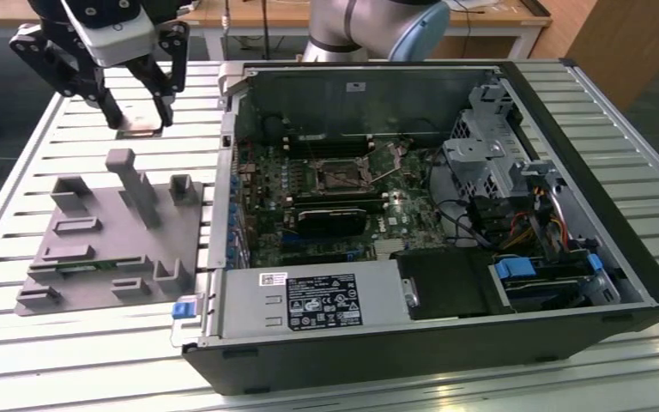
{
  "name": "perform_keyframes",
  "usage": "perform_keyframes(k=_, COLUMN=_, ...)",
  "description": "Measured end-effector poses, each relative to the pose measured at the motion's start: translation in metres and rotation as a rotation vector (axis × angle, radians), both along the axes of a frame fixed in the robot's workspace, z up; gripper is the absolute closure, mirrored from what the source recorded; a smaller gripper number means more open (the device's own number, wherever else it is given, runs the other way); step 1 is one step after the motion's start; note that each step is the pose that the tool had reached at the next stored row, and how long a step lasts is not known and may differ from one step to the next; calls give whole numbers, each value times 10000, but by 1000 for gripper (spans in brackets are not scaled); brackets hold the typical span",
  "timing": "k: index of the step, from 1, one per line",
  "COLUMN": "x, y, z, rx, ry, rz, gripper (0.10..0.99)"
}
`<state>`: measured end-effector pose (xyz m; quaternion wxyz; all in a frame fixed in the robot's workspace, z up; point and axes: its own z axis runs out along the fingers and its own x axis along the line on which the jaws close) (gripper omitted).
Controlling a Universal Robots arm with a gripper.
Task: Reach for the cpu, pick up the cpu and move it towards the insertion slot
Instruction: 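Pick up the cpu and move it towards the insertion slot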
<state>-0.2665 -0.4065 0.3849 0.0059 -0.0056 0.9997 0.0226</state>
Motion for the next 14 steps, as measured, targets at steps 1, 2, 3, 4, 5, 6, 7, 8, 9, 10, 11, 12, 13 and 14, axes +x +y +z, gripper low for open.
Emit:
perform_keyframes(k=1, x=8, y=1, z=-1, rx=-1, ry=1, rz=-45, gripper=545)
perform_keyframes(k=2, x=18, y=3, z=-2, rx=0, ry=0, rz=-80, gripper=545)
perform_keyframes(k=3, x=32, y=5, z=-3, rx=-1, ry=0, rz=-110, gripper=545)
perform_keyframes(k=4, x=49, y=6, z=-4, rx=-1, ry=0, rz=-130, gripper=545)
perform_keyframes(k=5, x=72, y=7, z=-5, rx=0, ry=0, rz=-139, gripper=545)
perform_keyframes(k=6, x=101, y=8, z=-5, rx=-1, ry=1, rz=-144, gripper=545)
perform_keyframes(k=7, x=132, y=9, z=-6, rx=-1, ry=1, rz=-148, gripper=545)
perform_keyframes(k=8, x=161, y=9, z=-7, rx=-1, ry=0, rz=-151, gripper=545)
perform_keyframes(k=9, x=192, y=10, z=-7, rx=0, ry=0, rz=-157, gripper=545)
perform_keyframes(k=10, x=221, y=12, z=-8, rx=0, ry=0, rz=-162, gripper=545)
perform_keyframes(k=11, x=251, y=13, z=-9, rx=0, ry=0, rz=-167, gripper=545)
perform_keyframes(k=12, x=282, y=15, z=-9, rx=0, ry=0, rz=-170, gripper=545)
perform_keyframes(k=13, x=312, y=17, z=-10, rx=0, ry=0, rz=-174, gripper=545)
perform_keyframes(k=14, x=342, y=20, z=-11, rx=0, ry=0, rz=-176, gripper=545)
